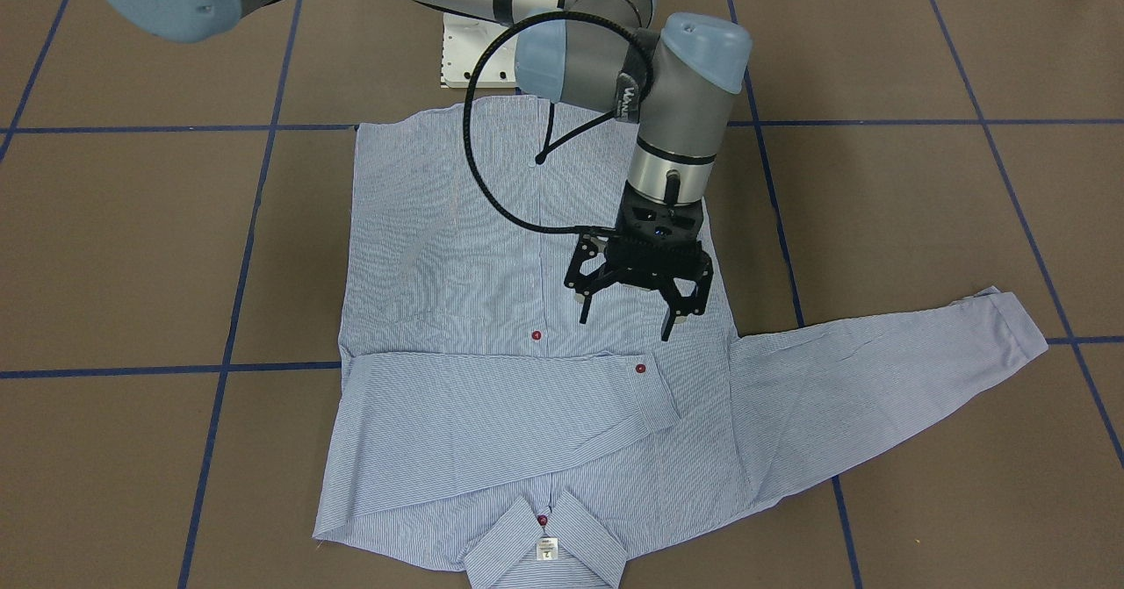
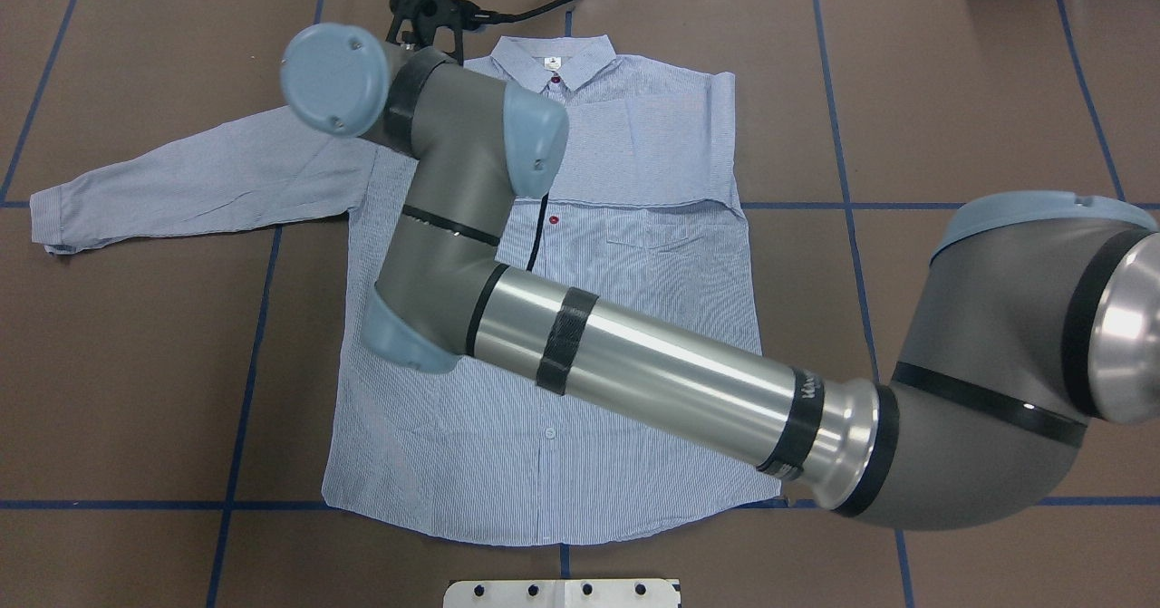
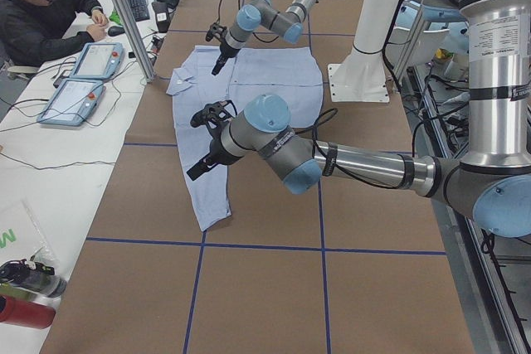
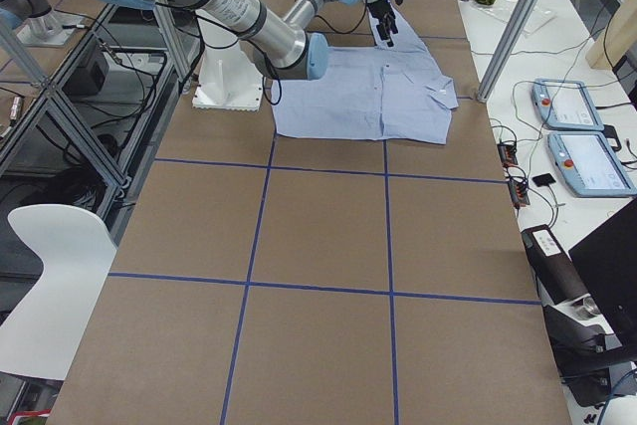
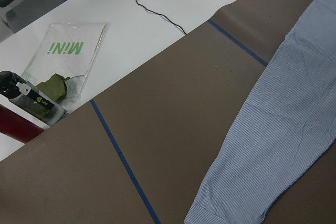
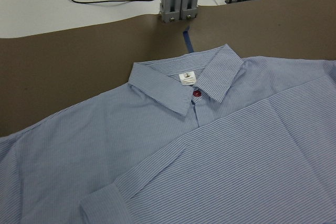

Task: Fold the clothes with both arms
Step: 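Carry the cuff with the right gripper across the shirt chest toward the collar, then lay the sleeve on the chest, open the right gripper and withdraw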

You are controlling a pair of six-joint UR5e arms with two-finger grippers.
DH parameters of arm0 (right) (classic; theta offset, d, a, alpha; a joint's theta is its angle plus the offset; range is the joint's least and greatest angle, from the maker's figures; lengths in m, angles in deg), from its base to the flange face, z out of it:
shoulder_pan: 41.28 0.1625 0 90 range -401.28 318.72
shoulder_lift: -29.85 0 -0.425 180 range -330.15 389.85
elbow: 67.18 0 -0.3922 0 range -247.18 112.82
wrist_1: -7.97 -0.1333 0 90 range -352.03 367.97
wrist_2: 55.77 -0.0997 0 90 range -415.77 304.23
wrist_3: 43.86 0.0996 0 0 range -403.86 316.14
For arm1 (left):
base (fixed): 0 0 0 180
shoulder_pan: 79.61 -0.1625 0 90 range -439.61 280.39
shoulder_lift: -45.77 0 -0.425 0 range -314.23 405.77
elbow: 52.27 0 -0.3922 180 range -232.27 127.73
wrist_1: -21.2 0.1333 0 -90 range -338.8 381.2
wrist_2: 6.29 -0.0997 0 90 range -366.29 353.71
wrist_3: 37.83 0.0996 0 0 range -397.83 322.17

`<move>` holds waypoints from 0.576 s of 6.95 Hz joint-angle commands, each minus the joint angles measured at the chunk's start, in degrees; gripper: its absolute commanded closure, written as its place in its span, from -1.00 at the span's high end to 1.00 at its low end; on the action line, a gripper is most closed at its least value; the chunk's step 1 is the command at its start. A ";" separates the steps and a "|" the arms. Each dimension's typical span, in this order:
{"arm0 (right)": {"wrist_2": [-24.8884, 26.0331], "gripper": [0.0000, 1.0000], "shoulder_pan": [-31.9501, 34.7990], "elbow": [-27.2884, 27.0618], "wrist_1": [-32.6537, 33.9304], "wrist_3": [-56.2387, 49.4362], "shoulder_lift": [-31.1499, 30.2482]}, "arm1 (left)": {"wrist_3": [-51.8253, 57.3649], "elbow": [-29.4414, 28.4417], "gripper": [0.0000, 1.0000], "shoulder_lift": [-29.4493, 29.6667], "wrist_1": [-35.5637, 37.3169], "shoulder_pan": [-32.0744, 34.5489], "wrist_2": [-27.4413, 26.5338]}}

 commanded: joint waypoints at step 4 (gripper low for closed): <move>-24.60 1.00 19.83 -38.58 1.60 -24.49 -33.94 | -20.26 -17.15 1.00 0.56 -22.76 -8.30 -2.18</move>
